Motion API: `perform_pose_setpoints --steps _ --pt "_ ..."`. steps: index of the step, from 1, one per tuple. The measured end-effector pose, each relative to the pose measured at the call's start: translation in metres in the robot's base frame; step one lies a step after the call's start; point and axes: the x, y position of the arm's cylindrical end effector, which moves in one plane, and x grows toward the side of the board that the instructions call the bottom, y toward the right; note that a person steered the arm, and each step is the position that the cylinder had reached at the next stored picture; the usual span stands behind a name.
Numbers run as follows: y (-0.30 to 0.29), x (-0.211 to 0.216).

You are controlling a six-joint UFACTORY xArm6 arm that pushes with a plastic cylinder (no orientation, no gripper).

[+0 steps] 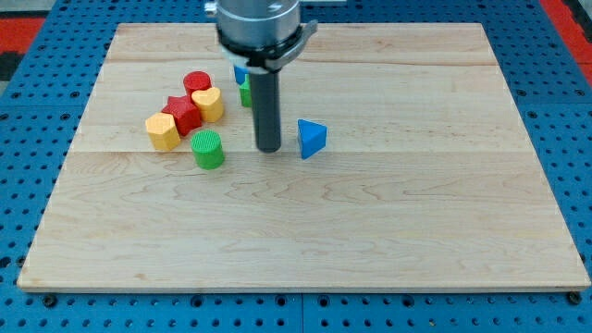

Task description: Push the green circle into the yellow heart

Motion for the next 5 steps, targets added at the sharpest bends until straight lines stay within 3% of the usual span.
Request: perform_pose_setpoints --steps 1,3,4,5 --pt "-0.084 0.005" --pt "-0.11 0.04" --pt "-0.15 0.027" --pt "-0.14 0.013"
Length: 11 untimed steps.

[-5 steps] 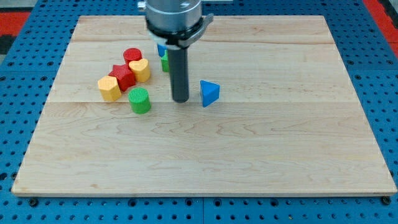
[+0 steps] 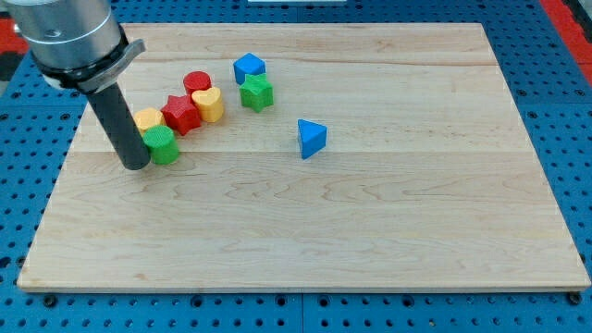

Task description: Push the green circle into the yellow heart

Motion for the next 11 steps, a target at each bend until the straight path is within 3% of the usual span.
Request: perform_pose_setpoints --steps 3,6,7,9,11 --pt "0.054 -0.019" --pt "0.078 0.0" --pt "0.081 -0.022" --pt "0.032 -0.034" --pt "0.07 -0.03"
